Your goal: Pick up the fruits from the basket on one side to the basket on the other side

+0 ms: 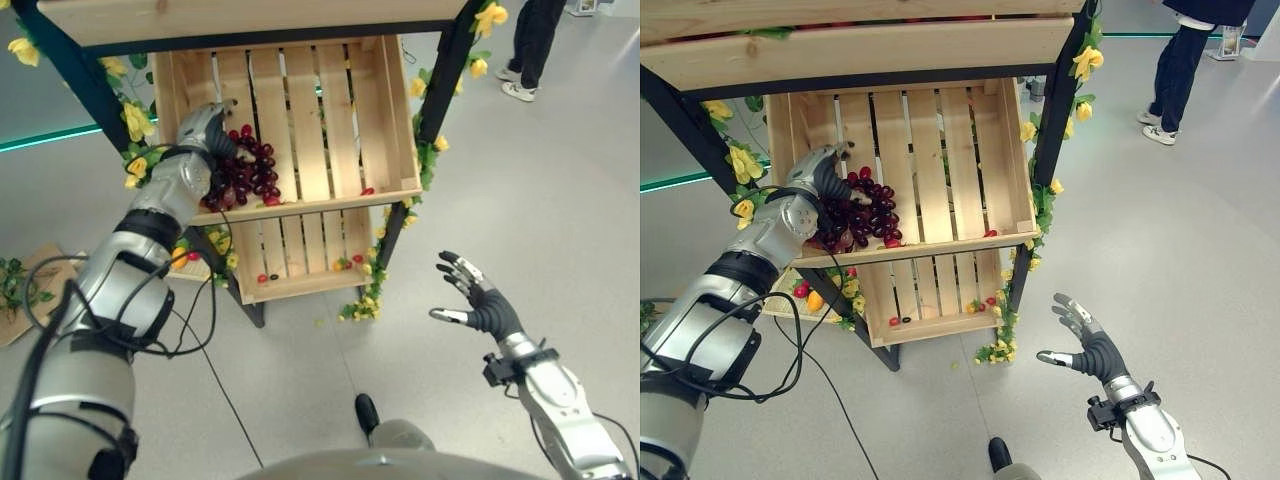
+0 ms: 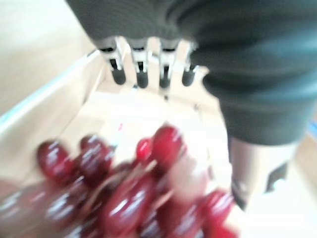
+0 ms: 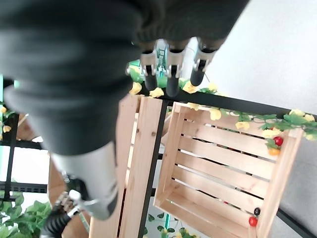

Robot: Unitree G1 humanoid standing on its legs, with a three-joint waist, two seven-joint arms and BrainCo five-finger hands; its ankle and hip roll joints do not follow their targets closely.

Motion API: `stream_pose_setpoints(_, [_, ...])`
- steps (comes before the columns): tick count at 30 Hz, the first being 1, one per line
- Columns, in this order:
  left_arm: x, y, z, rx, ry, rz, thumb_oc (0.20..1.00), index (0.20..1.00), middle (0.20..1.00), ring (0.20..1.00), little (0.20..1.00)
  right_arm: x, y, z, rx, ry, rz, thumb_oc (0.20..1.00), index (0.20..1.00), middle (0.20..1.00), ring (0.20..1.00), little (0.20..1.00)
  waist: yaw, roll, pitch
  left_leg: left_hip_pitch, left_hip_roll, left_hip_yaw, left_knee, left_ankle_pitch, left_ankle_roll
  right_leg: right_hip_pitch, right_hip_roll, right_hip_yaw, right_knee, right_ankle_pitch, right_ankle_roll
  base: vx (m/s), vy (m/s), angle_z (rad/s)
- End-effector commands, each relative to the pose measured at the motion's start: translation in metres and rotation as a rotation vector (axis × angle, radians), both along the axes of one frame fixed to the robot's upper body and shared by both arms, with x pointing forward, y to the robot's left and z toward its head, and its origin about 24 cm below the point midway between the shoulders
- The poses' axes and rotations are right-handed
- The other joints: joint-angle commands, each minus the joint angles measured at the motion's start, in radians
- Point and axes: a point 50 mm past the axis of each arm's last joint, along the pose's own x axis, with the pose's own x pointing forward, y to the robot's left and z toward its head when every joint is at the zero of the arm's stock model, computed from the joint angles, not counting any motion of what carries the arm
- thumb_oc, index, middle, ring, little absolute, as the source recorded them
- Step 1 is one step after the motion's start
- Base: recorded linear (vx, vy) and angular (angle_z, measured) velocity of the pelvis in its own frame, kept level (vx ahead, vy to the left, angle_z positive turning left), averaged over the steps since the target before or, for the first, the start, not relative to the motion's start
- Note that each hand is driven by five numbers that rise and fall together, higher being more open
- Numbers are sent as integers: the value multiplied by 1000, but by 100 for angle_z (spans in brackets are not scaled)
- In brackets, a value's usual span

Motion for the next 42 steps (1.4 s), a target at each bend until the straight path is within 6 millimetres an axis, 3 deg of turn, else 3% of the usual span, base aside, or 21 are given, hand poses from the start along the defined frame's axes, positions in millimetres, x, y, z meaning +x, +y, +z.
stream_pose_setpoints(1, [-14,-7,25,-231,-197,-116,1000,1000,1000,1000,1000,9,-10,24,19,-149,-56,1000,1000,1000,1000,1000,33,-42,-39,-65,-3,-85,102,-45,16,95,-48,-53,63,-184,100,0,-12,18])
stream_pose_setpoints(10, [-65,-23,-26,-635,-223,-365,1000,1000,1000,1000,1000,15,-8,18,39,-154,-102,1000,1000,1000,1000,1000,73,-46,-57,-60,-10,-124,92,-41,14,124,-54,-98,56,-195,84,6,-8,19])
stream_pose_setpoints(15, [-88,-24,-40,-725,-209,-444,1000,1000,1000,1000,1000,15,-6,14,65,-145,-108,1000,1000,1000,1000,1000,93,-48,-67,-59,-12,-144,85,-37,13,135,-53,-123,57,-203,77,16,-12,17])
stream_pose_setpoints(25, [-139,1,-80,-886,-125,-431,1000,1000,1000,1000,1000,17,-15,17,60,-188,-192,1000,1000,1000,1000,1000,154,-55,-77,-77,-18,-210,81,-22,11,151,-56,-186,63,-216,63,-13,-7,21])
stream_pose_setpoints(30, [-174,19,-119,-1003,2,-342,1000,1000,1000,1000,1000,9,-27,18,54,-200,-259,1000,1000,1000,1000,1000,203,-62,-69,-106,-24,-278,67,5,4,157,-57,-265,57,-223,51,-45,-12,43])
stream_pose_setpoints(34, [-181,26,-131,-999,41,-285,1000,1000,1000,1000,1000,7,-33,17,45,-202,-297,1000,1000,1000,1000,1000,217,-68,-66,-120,-23,-314,71,10,-2,165,-57,-305,59,-230,47,-14,-14,49])
stream_pose_setpoints(42, [-187,24,-138,-996,89,-291,1000,1000,1000,1000,1000,9,-41,23,25,-238,-340,1000,1000,1000,1000,1000,225,-79,-54,-147,-28,-342,126,-11,0,157,-60,-329,99,-252,41,0,5,19])
